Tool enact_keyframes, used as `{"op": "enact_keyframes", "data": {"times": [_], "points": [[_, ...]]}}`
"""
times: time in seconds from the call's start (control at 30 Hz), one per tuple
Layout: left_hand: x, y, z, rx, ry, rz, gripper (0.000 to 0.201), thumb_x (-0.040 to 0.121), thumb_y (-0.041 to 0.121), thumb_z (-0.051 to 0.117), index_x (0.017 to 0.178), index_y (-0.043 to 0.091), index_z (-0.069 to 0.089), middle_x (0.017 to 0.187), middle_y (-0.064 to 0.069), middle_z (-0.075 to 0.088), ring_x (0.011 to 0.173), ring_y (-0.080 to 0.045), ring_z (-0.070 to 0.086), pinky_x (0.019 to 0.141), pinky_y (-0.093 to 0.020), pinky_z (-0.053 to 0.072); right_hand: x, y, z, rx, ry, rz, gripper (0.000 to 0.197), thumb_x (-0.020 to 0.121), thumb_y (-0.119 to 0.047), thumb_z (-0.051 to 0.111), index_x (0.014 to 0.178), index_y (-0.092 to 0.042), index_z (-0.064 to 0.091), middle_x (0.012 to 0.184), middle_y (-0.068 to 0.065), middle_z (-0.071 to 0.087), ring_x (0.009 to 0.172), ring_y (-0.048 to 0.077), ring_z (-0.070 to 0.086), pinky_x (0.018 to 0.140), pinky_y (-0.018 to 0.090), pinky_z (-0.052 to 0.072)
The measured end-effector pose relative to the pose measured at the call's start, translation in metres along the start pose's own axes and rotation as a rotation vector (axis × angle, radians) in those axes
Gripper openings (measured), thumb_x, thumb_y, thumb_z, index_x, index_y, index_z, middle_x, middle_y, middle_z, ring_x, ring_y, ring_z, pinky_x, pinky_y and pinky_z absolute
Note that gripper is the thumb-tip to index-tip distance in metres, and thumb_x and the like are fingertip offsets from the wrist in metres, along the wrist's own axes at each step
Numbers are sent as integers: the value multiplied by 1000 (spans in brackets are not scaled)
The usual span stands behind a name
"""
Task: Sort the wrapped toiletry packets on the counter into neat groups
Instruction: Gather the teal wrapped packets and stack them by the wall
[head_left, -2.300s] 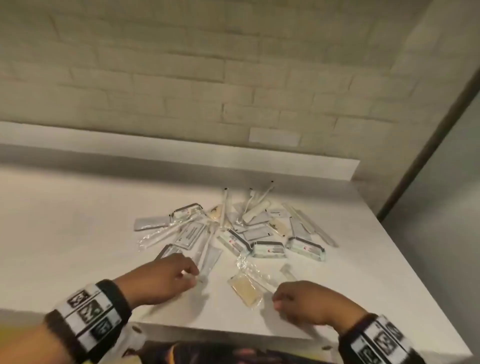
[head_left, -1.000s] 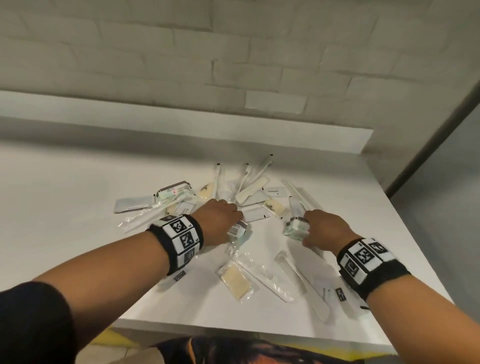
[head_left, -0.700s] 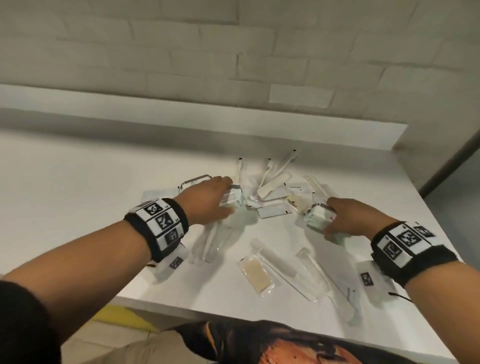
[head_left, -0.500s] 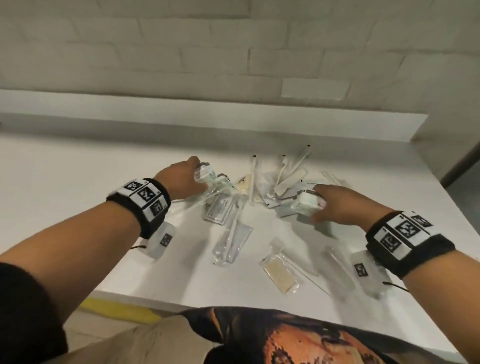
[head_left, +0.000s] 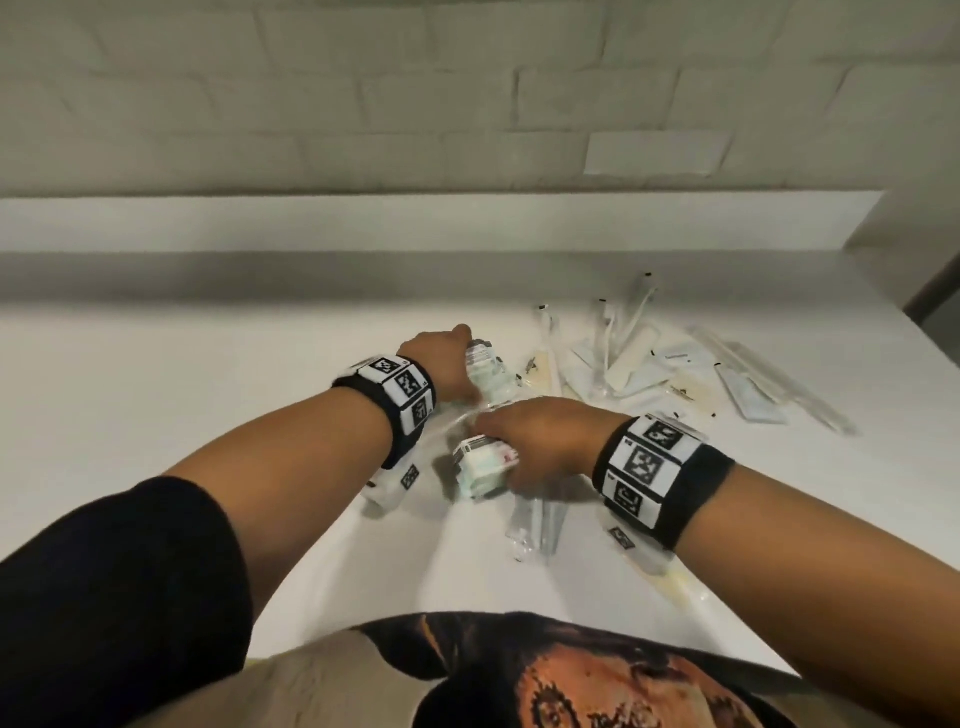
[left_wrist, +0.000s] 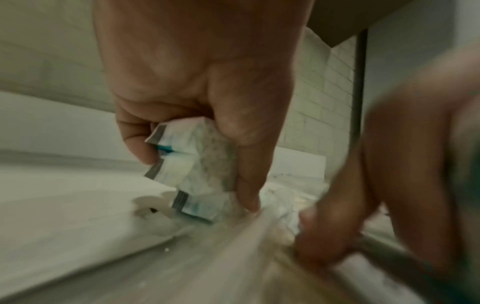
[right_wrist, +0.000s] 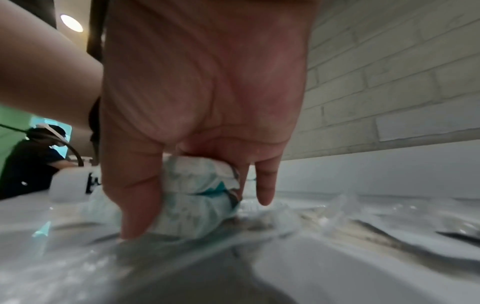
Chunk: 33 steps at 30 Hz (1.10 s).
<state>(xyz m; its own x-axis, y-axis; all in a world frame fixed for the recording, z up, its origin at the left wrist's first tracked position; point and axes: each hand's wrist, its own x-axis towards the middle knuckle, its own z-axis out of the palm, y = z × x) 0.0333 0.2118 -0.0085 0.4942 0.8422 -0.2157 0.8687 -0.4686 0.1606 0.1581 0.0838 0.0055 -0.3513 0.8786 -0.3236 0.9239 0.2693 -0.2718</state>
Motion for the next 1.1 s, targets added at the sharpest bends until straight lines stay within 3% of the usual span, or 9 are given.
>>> {"op": "enact_keyframes", "data": {"times": [0.17, 0.27, 0.33, 0.5, 0.6, 0.73, 0.87, 1.0, 1.1], "points": [[-3, -34, -12, -132, 107, 29, 64, 72, 41, 77, 122, 15, 45, 106, -5, 64, 83, -21, 53, 72, -31, 45, -3, 20, -11, 26, 1, 170, 44, 74, -29, 69, 113, -31, 50, 104, -7, 62, 92, 17, 57, 69, 30, 43], [-14, -68, -24, -195, 174, -29, 65, 72, 40, 78, 123, 14, 47, 104, -6, 65, 81, -21, 54, 70, -29, 42, 7, 18, -31, 57, 141, 204, 42, 71, -36, 74, 103, -29, 47, 93, -8, 60, 80, 13, 56, 57, 28, 38], [-21, -91, -29, -177, 172, -82, 65, 72, 39, 78, 123, 13, 47, 105, -7, 64, 81, -21, 52, 69, -29, 40, 23, 2, -36, 102, 180, 174, 44, 70, -45, 76, 102, -31, 48, 91, -12, 59, 80, 10, 57, 58, 25, 39], [-35, -128, -19, -101, 89, -158, 61, 74, 37, 77, 121, 13, 46, 110, -10, 64, 88, -25, 54, 71, -29, 39, 75, -50, -2, 59, 23, 4, 62, 81, -44, 66, 136, -41, 37, 137, -10, 52, 120, 16, 52, 98, 36, 44], [-40, -134, -13, -64, 59, -154, 60, 74, 39, 75, 120, 15, 46, 108, -9, 64, 92, -28, 57, 72, -29, 41, 86, -48, 15, -13, 33, -61, 49, 89, -37, 54, 136, -40, 41, 139, -6, 51, 124, 17, 50, 105, 33, 40], [-43, -122, -9, -19, 51, -89, 50, 72, 40, 71, 110, 21, 46, 94, -1, 63, 81, -24, 57, 68, -29, 42, 51, -8, 8, -32, 73, 6, 53, 88, -43, 57, 138, -40, 41, 144, -12, 47, 132, 12, 43, 110, 27, 32], [-41, -86, -4, 11, 52, 85, 43, 71, 39, 67, 107, 23, 47, 93, 2, 63, 79, -21, 59, 65, -28, 42, 3, 48, -6, 10, 9, 240, 66, 77, -45, 58, 140, -44, 36, 145, -15, 43, 133, 11, 43, 111, 31, 34], [-36, -42, 4, 46, 1, 254, 49, 72, 40, 68, 112, 23, 47, 100, 0, 64, 85, -23, 60, 67, -28, 43, -19, 73, -19, 29, 12, 425, 71, 75, -22, 67, 139, -39, 40, 134, -10, 55, 112, 14, 56, 93, 30, 46], [-34, -21, 7, -60, -87, 346, 58, 69, 42, 76, 116, 26, 46, 105, 3, 61, 88, -19, 58, 73, -32, 49, -21, 82, -28, 31, -71, 514, 77, 69, -24, 78, 136, -34, 40, 124, -9, 61, 102, 14, 58, 88, 33, 47]]}}
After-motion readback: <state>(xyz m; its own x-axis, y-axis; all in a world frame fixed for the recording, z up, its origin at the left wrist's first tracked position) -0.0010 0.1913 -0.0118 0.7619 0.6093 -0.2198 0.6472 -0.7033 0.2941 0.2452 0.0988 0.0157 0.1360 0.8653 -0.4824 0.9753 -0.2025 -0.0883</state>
